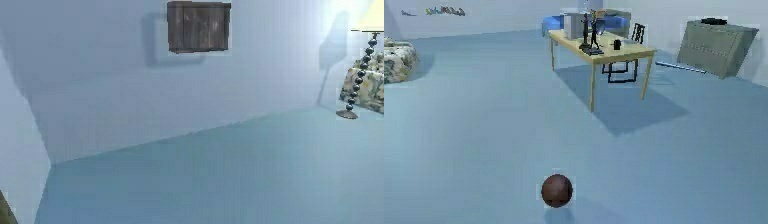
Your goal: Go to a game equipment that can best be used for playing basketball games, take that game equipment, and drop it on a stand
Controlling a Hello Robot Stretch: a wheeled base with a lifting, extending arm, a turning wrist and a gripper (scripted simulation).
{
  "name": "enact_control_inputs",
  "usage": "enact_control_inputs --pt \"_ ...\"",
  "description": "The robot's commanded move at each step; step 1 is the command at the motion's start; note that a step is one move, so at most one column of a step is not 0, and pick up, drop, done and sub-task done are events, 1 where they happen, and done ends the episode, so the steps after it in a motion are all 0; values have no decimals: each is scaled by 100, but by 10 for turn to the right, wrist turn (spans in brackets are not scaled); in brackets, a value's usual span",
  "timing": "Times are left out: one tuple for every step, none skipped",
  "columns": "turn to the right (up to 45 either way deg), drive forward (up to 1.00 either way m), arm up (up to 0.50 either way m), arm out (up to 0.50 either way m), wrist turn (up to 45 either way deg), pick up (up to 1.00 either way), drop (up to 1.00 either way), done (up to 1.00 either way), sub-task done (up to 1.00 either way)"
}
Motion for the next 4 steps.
enact_control_inputs --pt "450 0 0 0 0 0 0 0 0" --pt "60 0 0 0 0 0 0 0 0" --pt "0 40 0 0 0 0 0 0 0" --pt "-330 0 0 0 0 0 0 0 0"
